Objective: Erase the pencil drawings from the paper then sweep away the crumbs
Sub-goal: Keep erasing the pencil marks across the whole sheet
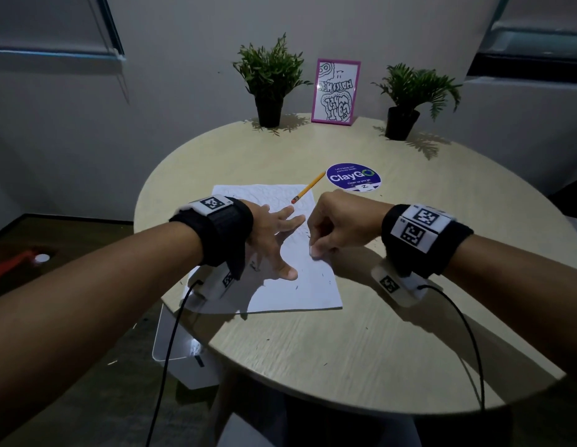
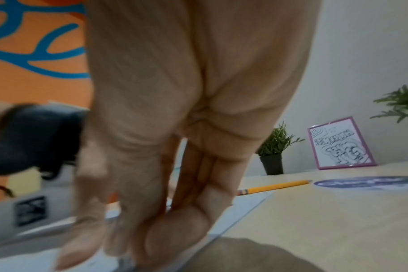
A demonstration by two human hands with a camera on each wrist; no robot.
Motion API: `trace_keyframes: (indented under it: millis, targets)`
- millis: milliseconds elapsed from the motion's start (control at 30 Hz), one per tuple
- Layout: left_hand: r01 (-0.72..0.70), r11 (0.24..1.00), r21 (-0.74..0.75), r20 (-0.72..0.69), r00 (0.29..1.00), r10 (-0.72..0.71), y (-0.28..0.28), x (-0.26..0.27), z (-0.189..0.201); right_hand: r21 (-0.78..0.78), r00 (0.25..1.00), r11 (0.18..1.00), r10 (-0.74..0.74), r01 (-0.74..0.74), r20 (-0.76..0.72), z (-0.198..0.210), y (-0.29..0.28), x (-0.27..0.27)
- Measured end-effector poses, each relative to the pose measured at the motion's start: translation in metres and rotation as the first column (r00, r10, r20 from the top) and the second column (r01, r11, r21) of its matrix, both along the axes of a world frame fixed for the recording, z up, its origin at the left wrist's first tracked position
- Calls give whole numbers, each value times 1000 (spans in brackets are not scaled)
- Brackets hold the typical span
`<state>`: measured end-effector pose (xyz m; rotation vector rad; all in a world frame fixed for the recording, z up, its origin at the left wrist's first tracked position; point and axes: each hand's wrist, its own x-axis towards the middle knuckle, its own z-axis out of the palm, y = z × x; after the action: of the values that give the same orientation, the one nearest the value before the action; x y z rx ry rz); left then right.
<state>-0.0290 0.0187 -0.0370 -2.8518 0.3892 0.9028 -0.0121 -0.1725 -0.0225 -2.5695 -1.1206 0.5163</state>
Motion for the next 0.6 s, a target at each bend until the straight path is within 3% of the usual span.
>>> trace_keyframes:
  millis: [100, 167, 233, 300, 433, 600]
  targets:
    - [1, 1000, -7, -1, 1000, -1, -1, -1, 1, -80, 988, 993, 77, -88, -133, 4, -7, -14]
    - [-4, 1000, -26, 6, 1000, 4, -1, -4, 3, -60, 998, 997, 37, -40, -60, 3, -14, -9]
    - [-4, 999, -43, 3, 1000, 4, -1, -9, 3, 53, 993, 997, -63, 58, 97, 2, -22, 3]
    - [10, 999, -44, -19, 1000, -11, 1, -16, 2, 131, 976, 983, -146, 125, 162, 1, -26, 12]
    - [41, 998, -56, -16, 999, -42, 6, -28, -1, 118, 981, 987, -123, 106, 148, -2, -18, 10]
    - [37, 979, -199, 175, 984, -2, -6, -19, 13, 93, 989, 993, -81, 70, 126, -8, -4, 5]
